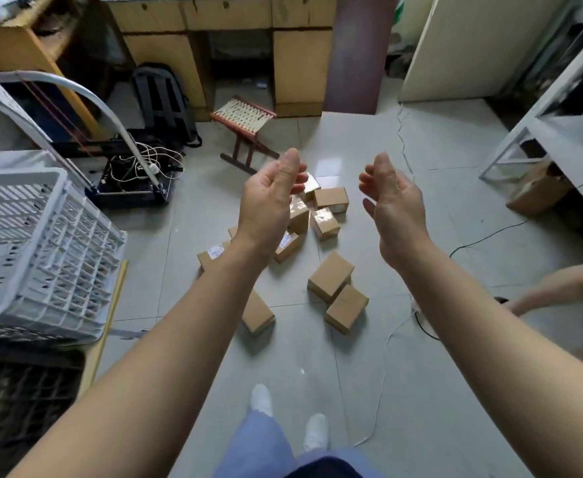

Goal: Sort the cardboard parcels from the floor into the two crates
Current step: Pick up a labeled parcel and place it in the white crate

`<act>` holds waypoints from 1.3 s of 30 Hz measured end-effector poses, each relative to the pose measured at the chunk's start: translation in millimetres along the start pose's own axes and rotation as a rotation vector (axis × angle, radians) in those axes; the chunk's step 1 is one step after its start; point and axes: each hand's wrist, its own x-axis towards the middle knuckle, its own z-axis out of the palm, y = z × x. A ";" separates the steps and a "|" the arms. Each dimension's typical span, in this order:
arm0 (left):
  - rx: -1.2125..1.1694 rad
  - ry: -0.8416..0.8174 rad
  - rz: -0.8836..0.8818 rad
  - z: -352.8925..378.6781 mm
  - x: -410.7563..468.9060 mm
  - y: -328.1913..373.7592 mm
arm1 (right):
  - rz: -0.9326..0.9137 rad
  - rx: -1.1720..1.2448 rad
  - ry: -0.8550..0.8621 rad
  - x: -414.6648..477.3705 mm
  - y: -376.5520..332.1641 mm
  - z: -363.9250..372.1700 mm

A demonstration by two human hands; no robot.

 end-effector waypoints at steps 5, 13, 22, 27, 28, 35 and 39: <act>-0.005 -0.003 -0.033 18.1 32.1 -9.0 | 0.033 -0.044 0.014 36.6 3.5 -6.8; -0.047 0.039 -0.071 34.2 104.9 -32.0 | 0.069 -0.185 -0.064 111.3 10.3 0.5; -0.011 0.307 -0.128 58.4 173.5 -93.4 | 0.085 -0.319 -0.367 227.1 55.7 13.8; -0.073 0.483 -0.269 93.2 204.7 -179.8 | 0.128 -0.396 -0.515 293.6 109.6 9.9; -0.081 0.499 -0.307 100.4 208.2 -201.7 | 0.133 -0.424 -0.535 303.6 123.6 7.9; -0.001 0.590 -0.507 126.5 226.5 -356.7 | 0.217 -0.614 -0.598 367.8 266.7 -6.9; 0.054 0.592 -0.653 136.1 230.9 -458.7 | 0.306 -0.684 -0.629 392.1 377.5 -15.2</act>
